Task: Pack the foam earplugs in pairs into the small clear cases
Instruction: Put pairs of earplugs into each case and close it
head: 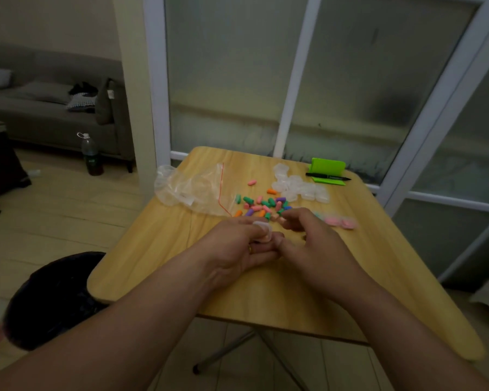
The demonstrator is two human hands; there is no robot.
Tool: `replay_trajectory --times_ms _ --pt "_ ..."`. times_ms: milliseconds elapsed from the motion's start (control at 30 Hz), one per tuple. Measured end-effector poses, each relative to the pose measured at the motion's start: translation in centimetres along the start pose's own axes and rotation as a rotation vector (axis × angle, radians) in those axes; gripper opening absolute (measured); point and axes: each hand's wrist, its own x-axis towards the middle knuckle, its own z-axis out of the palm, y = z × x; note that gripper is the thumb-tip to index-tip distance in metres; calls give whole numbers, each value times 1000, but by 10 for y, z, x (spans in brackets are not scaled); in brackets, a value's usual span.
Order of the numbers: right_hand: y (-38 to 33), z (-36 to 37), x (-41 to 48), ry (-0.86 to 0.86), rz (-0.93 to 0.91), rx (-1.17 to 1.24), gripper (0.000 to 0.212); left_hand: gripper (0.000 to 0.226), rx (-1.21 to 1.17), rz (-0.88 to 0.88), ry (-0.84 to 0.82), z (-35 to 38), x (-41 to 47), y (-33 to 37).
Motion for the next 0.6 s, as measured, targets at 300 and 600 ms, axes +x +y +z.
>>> replay_trajectory --times_ms 300,600 --pt "7 -6 -18 -33 -24 -56 41 28 96 -21 -31 18 7 -17" --pt "24 -14 -23 88 -25 -118 35 19 56 -41 -7 39 20 -32"
